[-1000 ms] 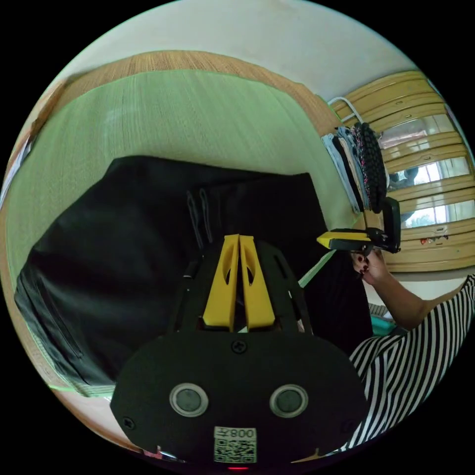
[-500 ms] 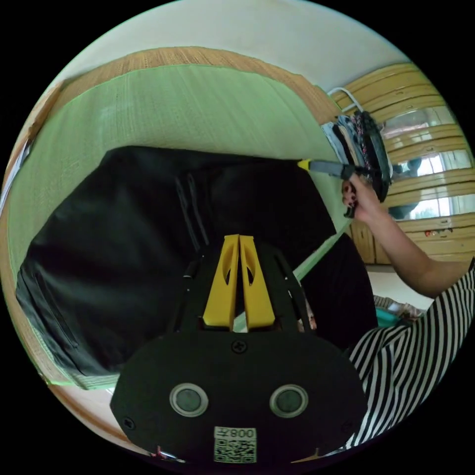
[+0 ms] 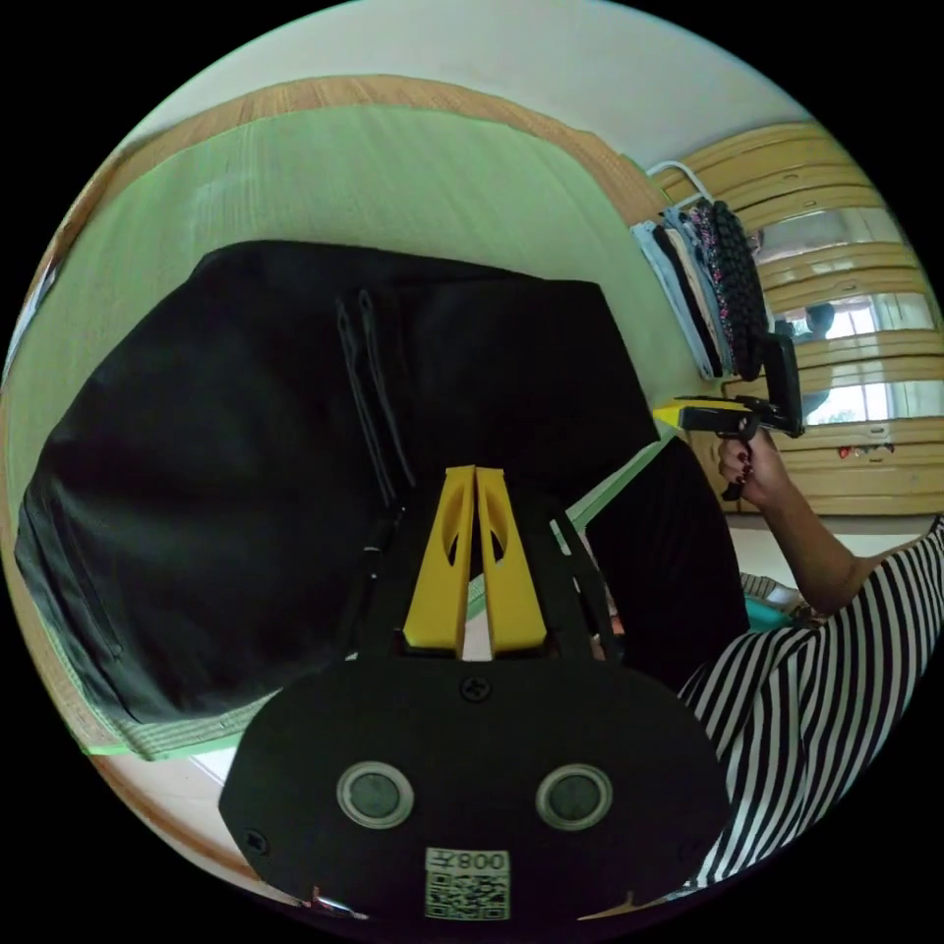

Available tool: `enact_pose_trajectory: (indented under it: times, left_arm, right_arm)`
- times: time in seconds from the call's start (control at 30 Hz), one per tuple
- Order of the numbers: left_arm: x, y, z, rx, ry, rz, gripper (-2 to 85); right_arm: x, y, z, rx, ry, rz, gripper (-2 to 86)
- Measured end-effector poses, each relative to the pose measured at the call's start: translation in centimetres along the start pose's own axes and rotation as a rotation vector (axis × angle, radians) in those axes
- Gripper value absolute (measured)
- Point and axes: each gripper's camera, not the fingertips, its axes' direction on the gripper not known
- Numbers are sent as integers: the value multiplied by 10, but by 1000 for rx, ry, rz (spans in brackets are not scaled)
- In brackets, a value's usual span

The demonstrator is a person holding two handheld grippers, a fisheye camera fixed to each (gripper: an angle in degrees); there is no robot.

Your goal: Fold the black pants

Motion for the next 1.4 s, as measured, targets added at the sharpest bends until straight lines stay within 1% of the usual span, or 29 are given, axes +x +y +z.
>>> enact_pose_trajectory:
  times: [0.07,0.1,0.17,0.23,0.3,0.43,0.5,0.57,0.63,0.67,0.7,0.77,0.87,0.93,0.97,1.0,1.03,1.13,1.23,1.33,1.4]
  left_arm:
    - [21,7,14,34,52,52,4]
    - [27,8,19,45,71,68,5]
    - [58,10,48,36,142,163,10]
    - [83,8,76,11,147,229,17]
    - [107,6,101,1,118,279,29]
    - [156,2,155,-25,46,379,86]
    - [174,4,181,-64,-11,416,110]
    - [195,7,212,-112,-106,438,121]
    - [209,8,230,-121,-184,444,115]
    - [215,9,240,-114,-246,434,101]
    - [218,9,245,-112,-261,436,94]
    - [225,8,267,-138,-259,429,91]
    - [233,13,282,-117,-246,428,94]
    - [238,16,290,-109,-226,425,98]
    - [240,17,296,-104,-212,422,103]
    - [242,18,299,-99,-208,420,105]
    - [246,19,305,-91,-203,419,110]
    - [258,19,323,-99,-208,436,121]
    - [271,18,340,-105,-235,451,122]
    - [283,14,353,-99,-291,452,105]
    - [290,11,357,-99,-296,452,92]
  right_arm:
    - [4,5,-19,32,11,35,15]
    - [11,9,-28,45,21,86,22]
    - [26,17,-36,51,-3,157,37]
    - [43,22,-34,16,-82,225,57]
    - [45,22,-32,-10,-191,225,60]
    - [39,23,-40,0,-277,227,42]
    - [37,24,-47,19,-324,228,35]
    - [33,24,-55,38,-381,213,27]
    - [25,21,-60,52,-500,177,19]
    - [21,19,-60,39,-498,167,17]
    - [14,16,-59,-1,-455,147,15]
    - [7,14,-62,-23,-371,151,16]
    - [7,21,-86,38,-288,177,27]
    - [10,28,-98,28,-151,201,38]
    - [11,30,-98,17,-124,212,42]
    - [15,31,-95,-8,-134,230,49]
    - [20,32,-88,-34,-191,246,52]
    - [22,32,-76,-38,-316,268,46]
    - [17,28,-79,-24,-358,261,38]
    - [8,20,-81,-25,-383,241,36]
    - [2,14,-80,-34,-378,230,35]
